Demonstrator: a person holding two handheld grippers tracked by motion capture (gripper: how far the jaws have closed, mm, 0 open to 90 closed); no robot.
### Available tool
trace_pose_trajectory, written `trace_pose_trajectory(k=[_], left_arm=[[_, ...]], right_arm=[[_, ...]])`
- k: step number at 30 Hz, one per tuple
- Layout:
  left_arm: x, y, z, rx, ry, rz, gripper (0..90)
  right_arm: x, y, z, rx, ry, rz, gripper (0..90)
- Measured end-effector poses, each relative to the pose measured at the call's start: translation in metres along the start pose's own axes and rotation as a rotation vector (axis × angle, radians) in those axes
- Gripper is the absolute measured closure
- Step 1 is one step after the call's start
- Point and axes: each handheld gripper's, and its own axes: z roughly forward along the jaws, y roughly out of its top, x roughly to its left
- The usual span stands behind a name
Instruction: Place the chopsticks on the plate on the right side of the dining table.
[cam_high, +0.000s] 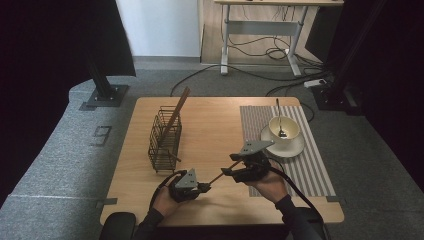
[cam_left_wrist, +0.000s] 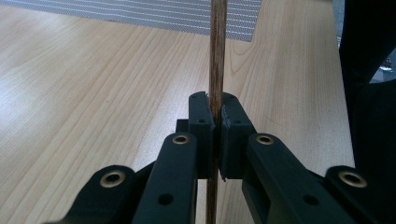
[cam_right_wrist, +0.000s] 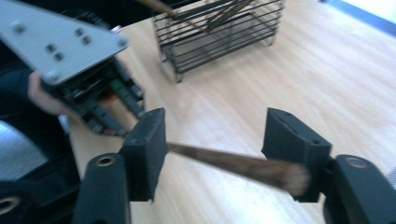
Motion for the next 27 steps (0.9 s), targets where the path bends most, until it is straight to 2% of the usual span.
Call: trace_pose_trajectory(k=[3,7,13,21,27], left_arm=[[0.0,0.0,0.001,0.005,-0.002,0.0,84.9],[-0.001,0.0,0.001,0.007,-0.002,0.002,84.9],[0.001,-0.001,-0.002,-0.008,0.005,-0.009,84.9],[0.002,-0.001,-0.004,-0.023,0.007,-0.007,84.8],[0.003,-0.001,-0.007,-0.051,0.009,-0.002,84.5]], right_arm=[[-0.002,0.003,0.001,-0.006,-0.03,0.017,34.9],[-0.001,0.007,0.004,-0.011,-0.072,0.002,33.9],[-0.005,0.005,0.01,0.019,-0.127,-0.009,33.9],[-0.02,-0.012,0.011,0.021,-0.124,0.036,32.9],[-0.033,-0.029,0.012,0.027,-0.146,0.069,32.5]])
